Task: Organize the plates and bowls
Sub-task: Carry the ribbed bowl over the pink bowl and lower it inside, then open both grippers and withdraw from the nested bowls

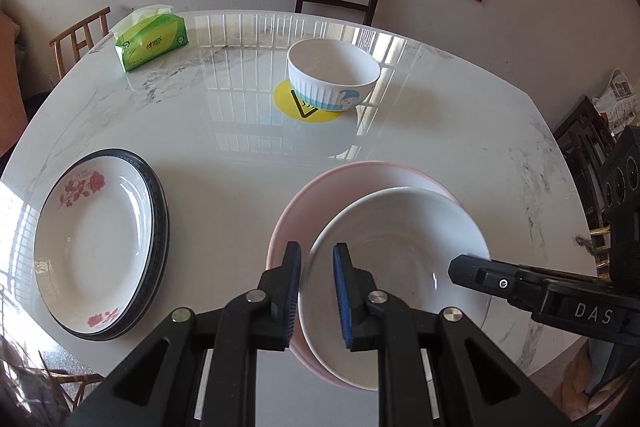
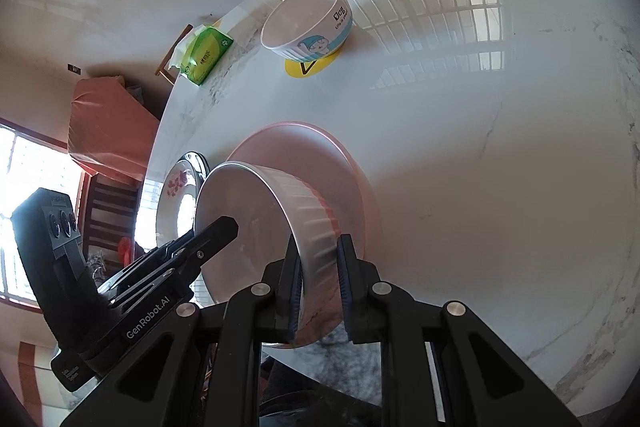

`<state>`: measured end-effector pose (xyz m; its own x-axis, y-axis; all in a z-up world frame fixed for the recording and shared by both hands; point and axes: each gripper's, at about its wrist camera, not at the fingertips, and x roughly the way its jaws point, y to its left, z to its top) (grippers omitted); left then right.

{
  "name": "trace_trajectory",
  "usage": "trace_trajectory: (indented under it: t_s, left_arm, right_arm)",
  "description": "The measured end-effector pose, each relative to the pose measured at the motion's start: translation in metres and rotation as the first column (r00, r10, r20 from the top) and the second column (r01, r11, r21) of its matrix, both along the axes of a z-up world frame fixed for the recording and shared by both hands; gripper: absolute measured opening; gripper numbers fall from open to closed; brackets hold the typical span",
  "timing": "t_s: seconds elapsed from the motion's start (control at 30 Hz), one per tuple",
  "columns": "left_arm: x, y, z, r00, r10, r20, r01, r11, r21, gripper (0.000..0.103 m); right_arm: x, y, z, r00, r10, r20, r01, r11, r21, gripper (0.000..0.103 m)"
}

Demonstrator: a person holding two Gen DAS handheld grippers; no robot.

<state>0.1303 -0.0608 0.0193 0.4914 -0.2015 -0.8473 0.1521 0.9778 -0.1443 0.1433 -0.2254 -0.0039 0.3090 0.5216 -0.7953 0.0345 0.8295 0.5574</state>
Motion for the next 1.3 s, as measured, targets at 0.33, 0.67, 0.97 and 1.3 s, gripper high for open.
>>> trace_trajectory:
  t_s: [0.33, 0.67, 0.97, 1.3]
  left_arm:
    - [-0.008, -0.004, 0.009, 0.997, -0.012, 0.076, 0.007, 0.998, 0.067, 0.017]
    - [-0.011, -0.006, 0.010, 0.994, -0.020, 0.104, 0.007, 0.992, 0.122, 0.017]
    - [-0.005, 0.009, 0.003, 0.998, 0.026, 0.064, -0.033, 0.993, 0.116, 0.022]
    - [0.007, 0.045, -0.001, 0.989, 0.151, -0.005, -0.150, 0.987, 0.061, 0.026]
  right_arm:
    - [-0.001, 0.006, 0.005, 0.998, 0.027, 0.052, -0.024, 0.998, -0.060, 0.020]
    - [-0.006, -0.004, 0.007, 0.995, 0.007, 0.098, -0.004, 1.000, -0.025, 0.019]
    - [-0.028, -0.022, 0.020, 0.964, -0.003, 0.267, 0.013, 0.999, -0.036, 0.021]
    - [-0.039, -0.031, 0.009, 0.939, -0.024, 0.343, 0.086, 0.983, -0.165, 0.021]
